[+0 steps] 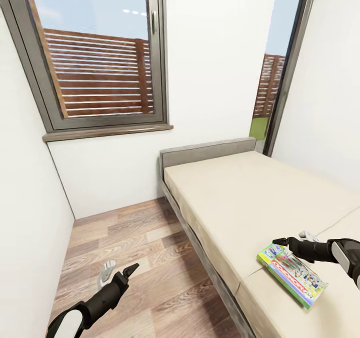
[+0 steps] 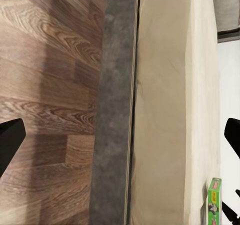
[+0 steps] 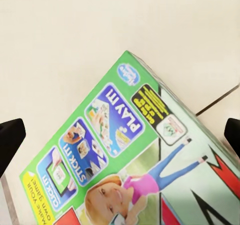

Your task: Put all the toys in the child's room - the three board games (two on the bed and one on the table), the two jigsaw puzzles on the table, and the tennis ball on the table - inside the toy box on the table in the child's room.

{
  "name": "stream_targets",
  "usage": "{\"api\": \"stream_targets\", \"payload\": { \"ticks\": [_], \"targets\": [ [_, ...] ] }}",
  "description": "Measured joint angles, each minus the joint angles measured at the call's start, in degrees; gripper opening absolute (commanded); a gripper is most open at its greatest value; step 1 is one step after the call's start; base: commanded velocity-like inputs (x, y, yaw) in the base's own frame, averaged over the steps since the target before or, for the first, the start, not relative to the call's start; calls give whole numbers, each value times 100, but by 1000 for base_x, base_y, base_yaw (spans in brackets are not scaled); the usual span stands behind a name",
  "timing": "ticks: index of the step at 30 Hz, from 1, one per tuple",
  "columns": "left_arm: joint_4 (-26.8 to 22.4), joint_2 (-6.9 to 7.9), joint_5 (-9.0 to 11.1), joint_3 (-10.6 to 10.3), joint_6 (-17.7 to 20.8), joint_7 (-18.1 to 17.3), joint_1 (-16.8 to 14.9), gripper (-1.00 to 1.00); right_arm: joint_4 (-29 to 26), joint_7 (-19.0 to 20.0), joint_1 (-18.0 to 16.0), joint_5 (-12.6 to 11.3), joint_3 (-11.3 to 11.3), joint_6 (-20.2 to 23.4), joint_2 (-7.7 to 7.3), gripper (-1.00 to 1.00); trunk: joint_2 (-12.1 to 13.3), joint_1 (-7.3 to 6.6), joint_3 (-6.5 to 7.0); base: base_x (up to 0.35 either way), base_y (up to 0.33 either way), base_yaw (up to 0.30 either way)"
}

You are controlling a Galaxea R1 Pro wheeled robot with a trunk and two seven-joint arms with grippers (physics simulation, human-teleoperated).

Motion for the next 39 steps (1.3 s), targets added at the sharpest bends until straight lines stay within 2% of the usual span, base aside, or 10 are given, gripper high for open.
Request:
{"api": "stream_targets", "payload": {
  "ticks": [7,14,20,28,39],
  "targets": [
    [45,-4,-32,-1,-9,5,0,100,0,0,0,2,0,0,2,100,0,0,0,0,0,11],
    [153,-36,-234,-9,-36,4,0,100,0,0,0,4,-1,-6,5,100,0,0,0,0,0,4],
    [314,-76,-411,-51,-273,-25,0,100,0,1,0,5,-1,-7,7,100,0,0,0,0,0,1],
    [446,-94,-476,-216,-557,-50,0,100,0,1,0,5,-1,-8,7,100,0,0,0,0,0,0],
    [507,-92,-504,-367,-717,-52,0,100,0,1,0,5,-1,-8,13,100,0,2,0,-111,-6,0]
  ]
}}
